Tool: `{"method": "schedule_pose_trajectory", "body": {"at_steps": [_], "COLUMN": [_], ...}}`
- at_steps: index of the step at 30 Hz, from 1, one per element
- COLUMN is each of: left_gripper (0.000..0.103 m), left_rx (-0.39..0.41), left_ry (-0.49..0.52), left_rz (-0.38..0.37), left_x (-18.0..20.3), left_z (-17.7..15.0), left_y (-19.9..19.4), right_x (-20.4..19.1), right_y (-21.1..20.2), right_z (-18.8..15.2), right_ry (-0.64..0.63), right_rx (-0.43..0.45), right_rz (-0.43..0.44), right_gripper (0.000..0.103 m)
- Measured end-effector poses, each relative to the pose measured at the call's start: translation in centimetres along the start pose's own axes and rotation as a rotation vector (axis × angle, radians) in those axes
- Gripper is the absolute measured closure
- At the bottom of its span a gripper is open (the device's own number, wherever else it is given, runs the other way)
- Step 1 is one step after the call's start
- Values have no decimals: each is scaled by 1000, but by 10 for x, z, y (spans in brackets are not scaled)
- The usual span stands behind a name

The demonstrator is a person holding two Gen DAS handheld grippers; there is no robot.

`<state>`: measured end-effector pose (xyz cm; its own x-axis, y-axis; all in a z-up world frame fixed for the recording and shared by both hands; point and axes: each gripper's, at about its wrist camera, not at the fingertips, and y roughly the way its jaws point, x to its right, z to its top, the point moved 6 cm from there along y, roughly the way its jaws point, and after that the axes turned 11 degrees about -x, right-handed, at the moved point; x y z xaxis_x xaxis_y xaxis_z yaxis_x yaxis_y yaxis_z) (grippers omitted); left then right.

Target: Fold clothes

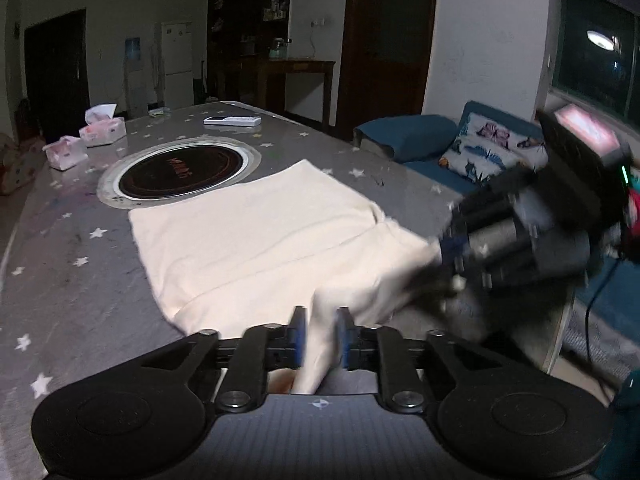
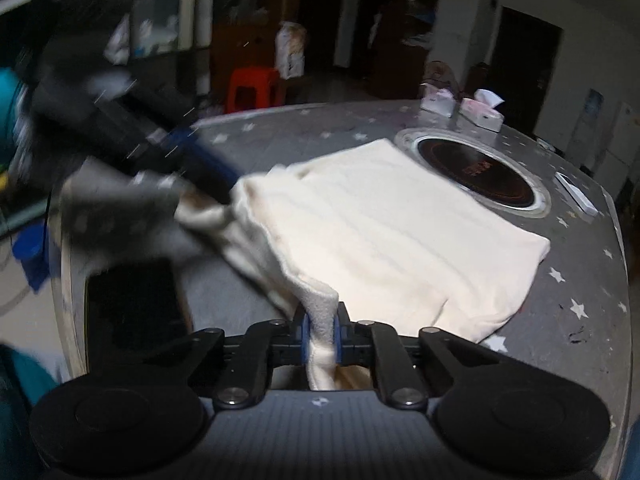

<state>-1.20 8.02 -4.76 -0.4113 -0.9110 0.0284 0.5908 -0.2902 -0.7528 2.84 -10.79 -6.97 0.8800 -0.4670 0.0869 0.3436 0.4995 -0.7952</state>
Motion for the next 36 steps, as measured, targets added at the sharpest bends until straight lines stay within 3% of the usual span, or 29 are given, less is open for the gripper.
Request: {"method": "schedule_pose_trajectory", "body": {"at_steps": [2,10,12,15,23,30,36], "left_gripper": [64,65,84,96,98,98,98], "left_rx": [-9,-28,-28,-28,26,100,124], "left_ry": [24,100,114,135,134,115,71], "left_rz": [21,108,123,146,126,93,129], "left_x": [2,2,1,0,12,34,15], "left_z": [-7,-18,-20,-22,-23,-22,4], "left_y": [0,6,7,9,-19,-67,-73], "right_x": [5,15,15,14,-2,-25,-20], "right_y": [-1,-1,-1,-2,-33,-85,-99], "right_z": [5,20,20,17,8,1,27], "right_ry": [18,53,66,80,67,23,-31], "right_rx": [9,36,43,54,119,153,170], "right_rz": [-1,-17,-22,-28,-37,-38,-55], "right_gripper": [94,94,94,95,96,96,96]}}
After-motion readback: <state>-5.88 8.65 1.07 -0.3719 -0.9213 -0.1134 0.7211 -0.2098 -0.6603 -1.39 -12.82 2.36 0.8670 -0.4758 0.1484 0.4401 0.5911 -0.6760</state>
